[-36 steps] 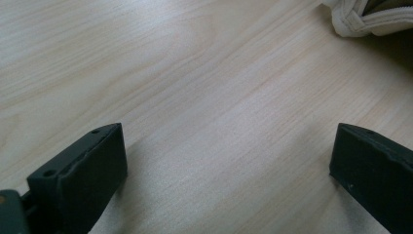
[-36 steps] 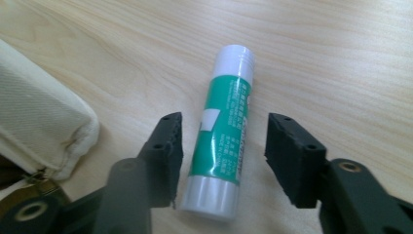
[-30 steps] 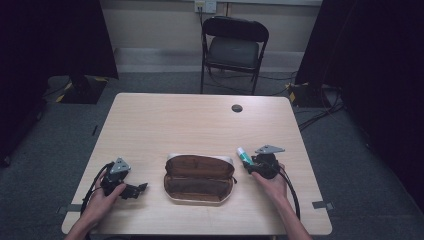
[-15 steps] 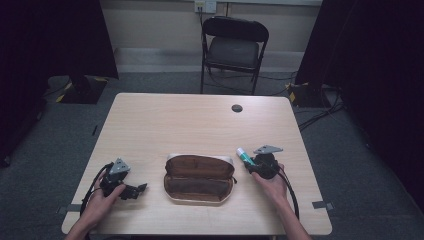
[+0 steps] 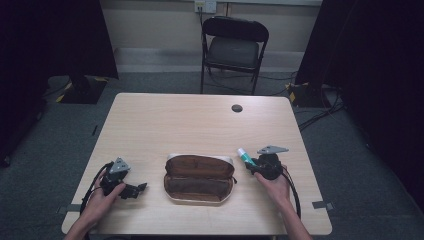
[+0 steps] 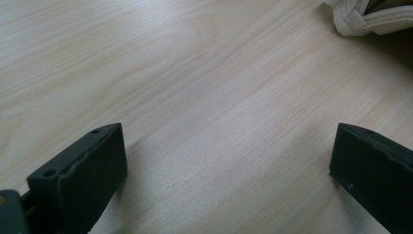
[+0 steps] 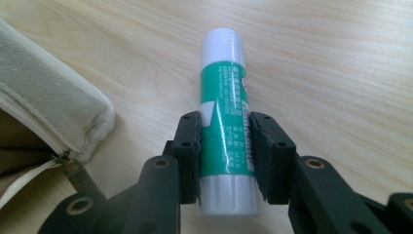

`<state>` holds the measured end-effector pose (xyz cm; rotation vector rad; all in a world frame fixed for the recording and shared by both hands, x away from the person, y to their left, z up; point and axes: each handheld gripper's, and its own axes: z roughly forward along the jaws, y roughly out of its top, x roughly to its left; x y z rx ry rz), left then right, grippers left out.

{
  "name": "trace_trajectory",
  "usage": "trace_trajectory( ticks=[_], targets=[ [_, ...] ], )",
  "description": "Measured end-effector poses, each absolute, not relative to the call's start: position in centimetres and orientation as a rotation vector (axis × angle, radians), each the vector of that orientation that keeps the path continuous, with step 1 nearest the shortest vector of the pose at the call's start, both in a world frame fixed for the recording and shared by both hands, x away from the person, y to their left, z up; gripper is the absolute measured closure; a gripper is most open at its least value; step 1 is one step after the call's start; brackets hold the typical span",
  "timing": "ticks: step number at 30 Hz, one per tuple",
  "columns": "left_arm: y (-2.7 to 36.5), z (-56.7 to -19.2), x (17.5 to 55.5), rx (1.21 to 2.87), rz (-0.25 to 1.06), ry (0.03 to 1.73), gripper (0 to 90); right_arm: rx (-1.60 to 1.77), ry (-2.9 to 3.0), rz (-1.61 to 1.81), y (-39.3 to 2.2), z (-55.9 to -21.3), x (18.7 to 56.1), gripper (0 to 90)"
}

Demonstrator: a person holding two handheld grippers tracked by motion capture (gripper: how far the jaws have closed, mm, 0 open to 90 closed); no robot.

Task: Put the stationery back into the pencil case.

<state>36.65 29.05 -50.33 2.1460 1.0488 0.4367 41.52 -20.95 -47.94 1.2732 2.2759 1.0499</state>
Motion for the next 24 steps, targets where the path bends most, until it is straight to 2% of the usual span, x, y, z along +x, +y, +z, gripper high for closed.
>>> trace_trajectory(
  ticks=[15,24],
  targets=[
    [29.0,-50.3,36.7,2.146,0.437,1.049,0.0,1.299,2.213,1.179,-22.0,-46.5,41.0,66.0],
    [29.1,-50.3,36.6,2.147,0.437,1.049,0.0,1.269,2.162,1.299,-21.8,-44.3,40.2,66.0]
  ],
)
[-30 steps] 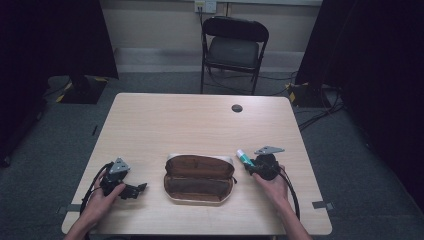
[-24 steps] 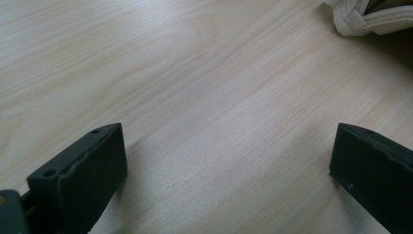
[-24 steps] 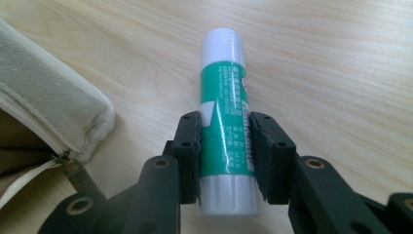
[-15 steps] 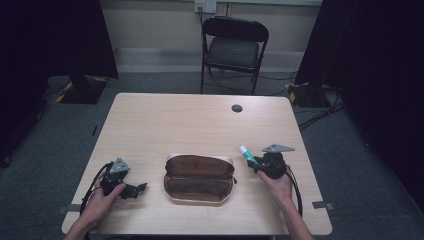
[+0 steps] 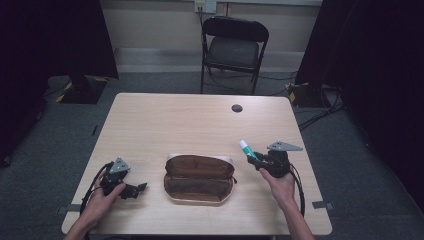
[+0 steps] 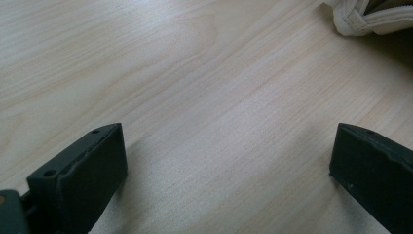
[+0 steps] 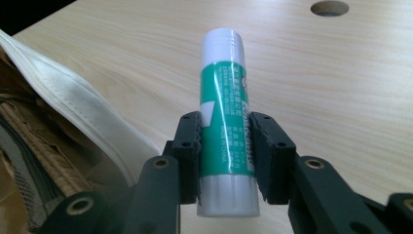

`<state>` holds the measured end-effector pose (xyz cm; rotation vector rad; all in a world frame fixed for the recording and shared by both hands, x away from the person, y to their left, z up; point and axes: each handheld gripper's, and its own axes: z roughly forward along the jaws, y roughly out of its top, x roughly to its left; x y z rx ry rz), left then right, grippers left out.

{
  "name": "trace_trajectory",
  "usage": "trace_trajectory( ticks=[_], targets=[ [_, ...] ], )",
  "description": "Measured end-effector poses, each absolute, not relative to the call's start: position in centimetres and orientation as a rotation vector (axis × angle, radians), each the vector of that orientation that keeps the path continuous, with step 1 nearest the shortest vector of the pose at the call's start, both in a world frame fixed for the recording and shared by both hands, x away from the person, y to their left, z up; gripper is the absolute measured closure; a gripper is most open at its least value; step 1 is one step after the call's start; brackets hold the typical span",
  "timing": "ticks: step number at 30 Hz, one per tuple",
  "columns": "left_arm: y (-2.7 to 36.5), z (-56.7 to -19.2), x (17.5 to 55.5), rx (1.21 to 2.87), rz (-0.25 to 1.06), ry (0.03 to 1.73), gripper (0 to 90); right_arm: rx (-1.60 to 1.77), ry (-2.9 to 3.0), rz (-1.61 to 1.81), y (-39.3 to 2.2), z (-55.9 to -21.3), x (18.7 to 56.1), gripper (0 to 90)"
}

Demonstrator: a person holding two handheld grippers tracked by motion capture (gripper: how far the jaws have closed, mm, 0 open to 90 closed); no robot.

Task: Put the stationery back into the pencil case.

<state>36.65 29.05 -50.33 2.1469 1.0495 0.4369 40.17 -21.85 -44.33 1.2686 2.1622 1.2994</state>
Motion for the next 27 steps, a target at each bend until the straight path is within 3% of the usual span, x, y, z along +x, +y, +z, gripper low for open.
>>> trace_trajectory(
  ticks=[15,27],
  targets=[
    [29.1,-50.3,36.7,2.151,0.438,1.048,0.0,1.178,2.136,1.416,-20.9,-41.2,39.1,66.0],
    [29.0,-50.3,36.7,2.15,0.438,1.049,0.0,1.02,2.117,1.504,-20.0,-36.7,36.8,66.0]
  ],
)
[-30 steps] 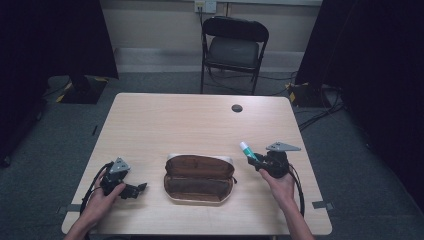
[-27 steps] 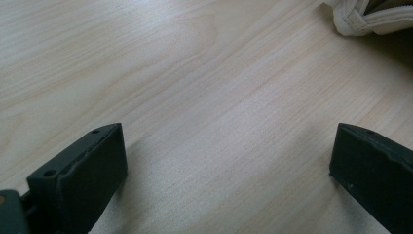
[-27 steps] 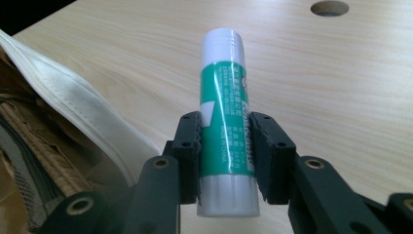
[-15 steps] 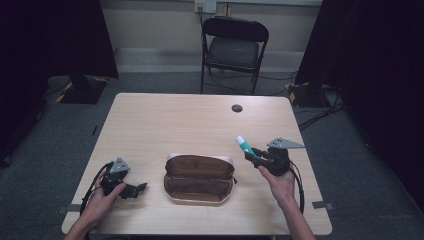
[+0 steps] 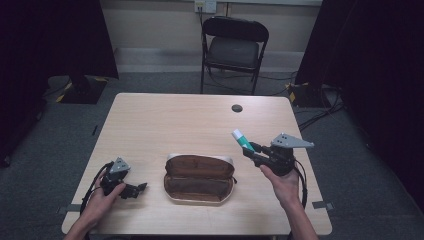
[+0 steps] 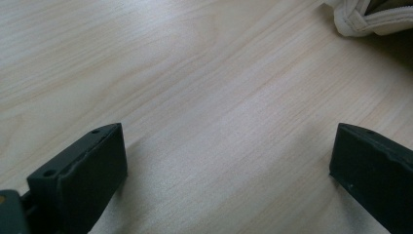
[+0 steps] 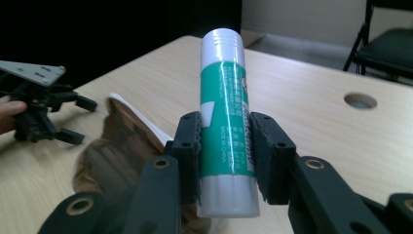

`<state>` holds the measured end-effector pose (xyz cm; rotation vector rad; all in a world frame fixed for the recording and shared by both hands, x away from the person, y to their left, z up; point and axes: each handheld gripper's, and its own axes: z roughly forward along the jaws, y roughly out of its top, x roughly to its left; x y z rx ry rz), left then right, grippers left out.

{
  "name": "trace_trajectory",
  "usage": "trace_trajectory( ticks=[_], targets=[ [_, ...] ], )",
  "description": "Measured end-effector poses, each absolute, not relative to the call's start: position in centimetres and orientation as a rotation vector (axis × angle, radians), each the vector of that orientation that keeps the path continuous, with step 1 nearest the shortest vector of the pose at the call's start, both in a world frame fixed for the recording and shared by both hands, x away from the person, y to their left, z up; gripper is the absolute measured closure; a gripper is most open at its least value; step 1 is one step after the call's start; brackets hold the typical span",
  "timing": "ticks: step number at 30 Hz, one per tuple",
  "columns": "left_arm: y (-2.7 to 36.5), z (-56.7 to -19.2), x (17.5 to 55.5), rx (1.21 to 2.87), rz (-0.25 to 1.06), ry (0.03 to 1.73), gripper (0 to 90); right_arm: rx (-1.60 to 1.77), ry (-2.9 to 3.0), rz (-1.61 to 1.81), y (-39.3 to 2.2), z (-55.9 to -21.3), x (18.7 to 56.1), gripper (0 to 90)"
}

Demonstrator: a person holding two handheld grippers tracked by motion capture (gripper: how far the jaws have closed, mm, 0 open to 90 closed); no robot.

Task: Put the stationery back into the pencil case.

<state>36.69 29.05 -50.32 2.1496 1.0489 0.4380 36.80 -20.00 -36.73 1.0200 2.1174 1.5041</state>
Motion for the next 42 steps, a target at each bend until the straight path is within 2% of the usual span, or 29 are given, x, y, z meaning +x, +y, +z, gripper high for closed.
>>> trace_trajectory(
  ticks=[7,14,27,31,42],
  targets=[
    [29.0,-50.3,36.7,2.148,0.437,1.05,0.0,0.868,2.136,1.572,-18.1,-34.0,34.7,66.0],
    [29.0,-50.3,36.8,2.151,0.435,1.044,0.0,0.776,2.223,1.58,-15.3,-34.0,33.7,66.0],
    [29.0,-50.3,36.9,2.147,0.437,1.045,0.0,0.694,2.428,1.527,-10.2,-36.9,32.9,66.0],
    [29.0,-50.3,36.9,2.146,0.437,1.046,0.0,0.652,2.523,1.448,-8.3,-38.8,33.1,66.0],
    [29.0,-50.3,36.9,2.147,0.438,1.046,0.0,0.753,2.577,1.371,-7.9,-42.3,34.6,65.9]
  ],
)
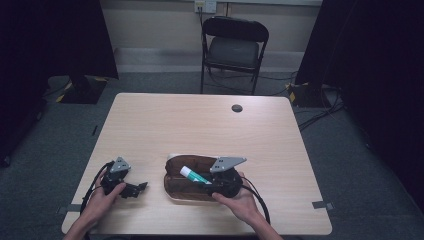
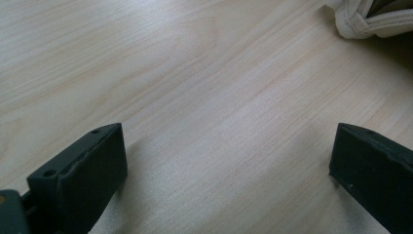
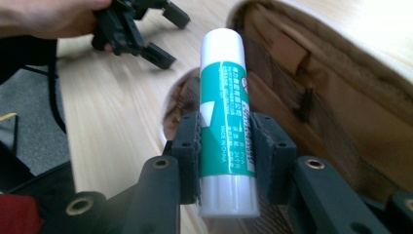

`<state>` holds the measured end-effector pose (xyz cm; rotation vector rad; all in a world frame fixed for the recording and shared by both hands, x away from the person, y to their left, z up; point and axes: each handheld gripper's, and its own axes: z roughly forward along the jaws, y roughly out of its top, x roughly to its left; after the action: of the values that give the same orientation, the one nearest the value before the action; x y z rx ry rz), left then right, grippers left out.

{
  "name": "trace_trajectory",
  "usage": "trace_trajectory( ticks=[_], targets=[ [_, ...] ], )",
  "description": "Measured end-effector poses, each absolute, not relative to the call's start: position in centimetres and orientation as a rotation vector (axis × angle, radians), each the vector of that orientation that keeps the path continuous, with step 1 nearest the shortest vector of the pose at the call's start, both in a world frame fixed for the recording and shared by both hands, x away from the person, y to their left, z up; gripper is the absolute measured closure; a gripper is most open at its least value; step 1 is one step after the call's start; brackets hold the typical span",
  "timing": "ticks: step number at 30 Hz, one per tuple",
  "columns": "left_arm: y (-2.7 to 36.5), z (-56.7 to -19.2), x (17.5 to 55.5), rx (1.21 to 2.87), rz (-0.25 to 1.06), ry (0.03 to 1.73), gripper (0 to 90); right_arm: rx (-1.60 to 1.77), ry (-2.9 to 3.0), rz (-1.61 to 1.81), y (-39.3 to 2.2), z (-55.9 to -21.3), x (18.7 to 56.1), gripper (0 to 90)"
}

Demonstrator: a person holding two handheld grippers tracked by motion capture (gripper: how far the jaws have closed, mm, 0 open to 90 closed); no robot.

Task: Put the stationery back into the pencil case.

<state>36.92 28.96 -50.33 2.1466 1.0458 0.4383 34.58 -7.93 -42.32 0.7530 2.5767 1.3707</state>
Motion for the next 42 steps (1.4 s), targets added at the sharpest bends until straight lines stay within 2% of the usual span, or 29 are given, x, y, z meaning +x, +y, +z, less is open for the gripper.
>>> trace_trajectory(
  ticks=[16,28,31,35,40,42],
  targets=[
    [28.9,-50.3,36.9,2.147,0.439,1.049,0.0,0.781,2.577,1.303,-6.4,-43.9,36.6,65.8],
    [29.0,-50.3,36.8,2.151,0.439,1.044,0.0,0.809,2.552,1.28,-6.8,-44.4,37.4,65.7],
    [29.0,-50.3,36.8,2.151,0.441,1.044,0.0,0.835,2.521,1.267,-7.1,-44.5,37.6,58.9],
    [29.0,-50.3,36.8,2.153,0.442,1.045,0.1,0.833,2.504,1.275,-7.2,-44.3,37.5,56.3],
    [29.0,-50.3,36.8,2.153,0.441,1.045,0.1,0.849,2.508,1.271,-7.4,-44.4,37.5,57.8],
    [29.0,-50.3,36.8,2.152,0.44,1.044,0.1,0.86,2.504,1.283,-7.7,-44.3,37.6,61.3]
  ],
)
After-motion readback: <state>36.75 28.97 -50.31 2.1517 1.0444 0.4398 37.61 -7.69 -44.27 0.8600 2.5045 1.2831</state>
